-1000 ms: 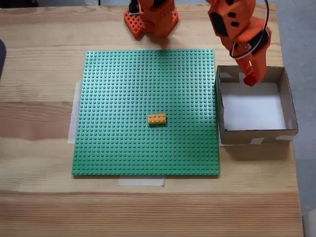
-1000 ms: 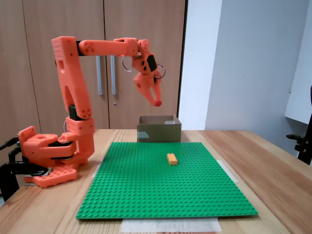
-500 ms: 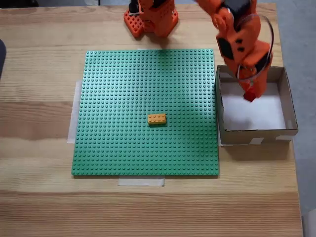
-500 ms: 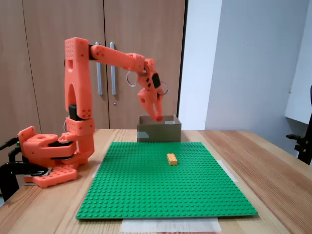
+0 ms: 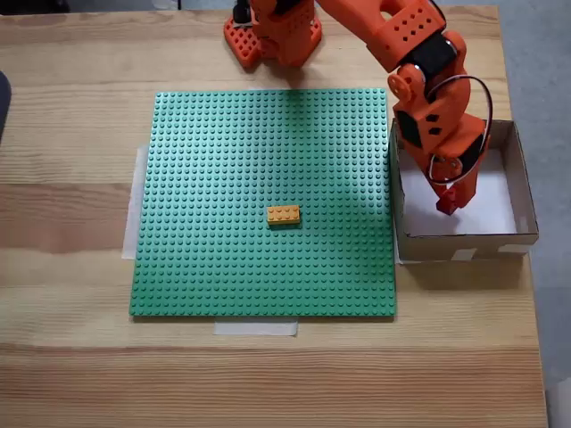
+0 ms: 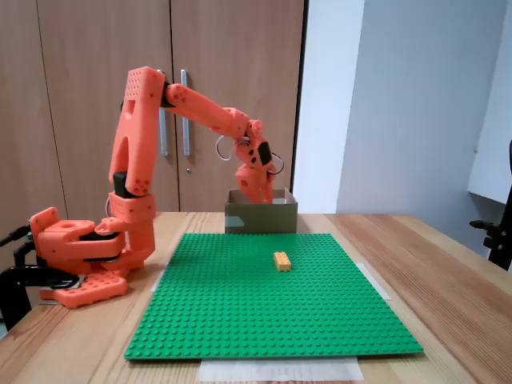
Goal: Pick the red lego block and put it in the box.
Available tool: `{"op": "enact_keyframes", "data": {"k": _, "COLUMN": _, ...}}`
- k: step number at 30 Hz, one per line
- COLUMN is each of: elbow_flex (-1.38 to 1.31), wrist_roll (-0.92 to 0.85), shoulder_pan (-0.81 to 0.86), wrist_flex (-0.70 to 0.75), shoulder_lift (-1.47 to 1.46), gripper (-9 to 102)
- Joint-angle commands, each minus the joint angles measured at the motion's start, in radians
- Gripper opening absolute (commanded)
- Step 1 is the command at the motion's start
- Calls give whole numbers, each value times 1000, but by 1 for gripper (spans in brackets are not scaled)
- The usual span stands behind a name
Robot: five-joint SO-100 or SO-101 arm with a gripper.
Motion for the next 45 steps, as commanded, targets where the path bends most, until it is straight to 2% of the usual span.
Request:
{"op": "enact_keyframes", "data": {"k": 1, "elbow_flex": -38, "wrist_roll": -8, "shoulder_pan": -2, "wrist_flex": -21, "shoulder_lift": 3, "gripper": 5}}
{"op": "enact_keyframes", "data": {"k": 11, "elbow_flex": 11, "wrist_roll": 35, "shoulder_pan": -26, "wrist_flex": -91, "shoulder_lift": 0, "gripper": 6}}
{"op": "enact_keyframes", "data": {"k": 19, "elbow_flex": 15, "wrist_roll": 86, "shoulder_pan": -54, "wrist_flex": -66, "shoulder_lift": 0, "gripper": 6}}
{"op": "enact_keyframes", "data": {"k": 27, "elbow_flex": 17, "wrist_roll": 186, "shoulder_pan": -64, "wrist_flex": -18, "shoulder_lift": 0, "gripper": 9}}
{"op": "enact_keyframes", "data": {"k": 33, "elbow_flex": 15, "wrist_roll": 213, "shoulder_pan": -57, "wrist_flex": 12, "shoulder_lift": 5, "gripper": 22}}
{"op": "enact_keyframes", "data": {"k": 35, "elbow_flex": 14, "wrist_roll": 261, "shoulder_pan": -54, "wrist_flex": 14, "shoulder_lift": 5, "gripper": 21}}
{"op": "enact_keyframes", "data": {"k": 45, "elbow_flex": -215, "wrist_roll": 206, "shoulder_pan": -51, "wrist_flex": 173, "shoulder_lift": 20, "gripper": 25}}
